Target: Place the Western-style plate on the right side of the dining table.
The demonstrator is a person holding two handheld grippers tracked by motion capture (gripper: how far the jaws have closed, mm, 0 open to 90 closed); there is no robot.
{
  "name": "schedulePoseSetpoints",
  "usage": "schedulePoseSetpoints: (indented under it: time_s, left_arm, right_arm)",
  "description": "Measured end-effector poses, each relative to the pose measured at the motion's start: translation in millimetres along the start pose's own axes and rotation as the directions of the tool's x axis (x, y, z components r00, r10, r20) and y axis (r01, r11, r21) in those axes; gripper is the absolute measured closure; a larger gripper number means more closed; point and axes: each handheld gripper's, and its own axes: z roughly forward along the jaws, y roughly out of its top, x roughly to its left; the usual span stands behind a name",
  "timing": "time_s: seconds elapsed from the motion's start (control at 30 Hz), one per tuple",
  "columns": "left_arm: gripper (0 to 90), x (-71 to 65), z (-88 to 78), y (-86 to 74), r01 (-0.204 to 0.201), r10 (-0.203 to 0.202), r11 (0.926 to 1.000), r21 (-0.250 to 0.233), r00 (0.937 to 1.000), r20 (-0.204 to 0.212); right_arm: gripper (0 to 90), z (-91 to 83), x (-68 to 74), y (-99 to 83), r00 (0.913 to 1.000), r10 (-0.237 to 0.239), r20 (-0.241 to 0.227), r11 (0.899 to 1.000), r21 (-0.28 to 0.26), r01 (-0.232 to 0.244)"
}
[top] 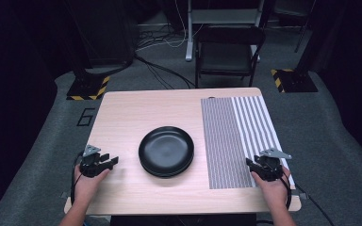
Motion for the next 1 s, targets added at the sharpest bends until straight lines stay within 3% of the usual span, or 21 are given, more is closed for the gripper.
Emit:
schedulePoseSetpoints:
  time_s: [0.1,0.27,0.43,0.5,0.57,0.77,1.0]
  left_arm:
    - [52.0,-4.0,-5.9,8.7,-0.008,0.008,0.9998,-0.016,0.9999,-0.015]
    - [51.2,-7.0,-10.5,15.9,-0.009,0.009,0.9998,-0.019,0.9999,-0.01]
    - [50.3,-10.9,-13.0,22.5,0.04,-0.039,0.999,-0.021,0.999,0.02]
    - [52.6,-13.1,-14.0,25.5,0.041,-0.04,0.9986,-0.033,0.9987,0.032]
    - [53.9,-17.5,-15.0,30.4,0.029,-0.027,0.9984,-0.048,0.9989,0.038]
    - [57.6,-25.0,-14.1,37.7,0.025,-0.021,0.9975,-0.067,0.9983,0.055]
    - [59.7,-35.1,-10.4,43.8,0.033,-0.026,0.9949,-0.095,0.9963,0.082]
  right_arm:
    - [60.6,-5.4,-1.2,9.0,0.9997,0.023,-0.011,1.0,-0.015,-0.023]
    - [61.4,-10.5,0.4,18.6,0.9999,-0.003,-0.012,1.0,-0.025,0.003]
    - [59.6,-12.6,6.1,26.9,0.9989,-0.03,-0.036,0.999,-0.034,0.029]
    - [59.8,-12.0,9.4,29.1,0.9981,-0.042,-0.046,0.999,-0.028,0.041]
    - [58.5,-8.9,13.4,32.4,0.9952,-0.03,-0.093,1.0,-0.001,0.03]
    - [54.9,-4.9,19.7,36.0,0.9945,-0.029,-0.101,0.999,-0.029,0.026]
    - [59.3,-1.6,24.5,41.8,0.9926,0.0,-0.121,0.998,-0.061,-0.008]
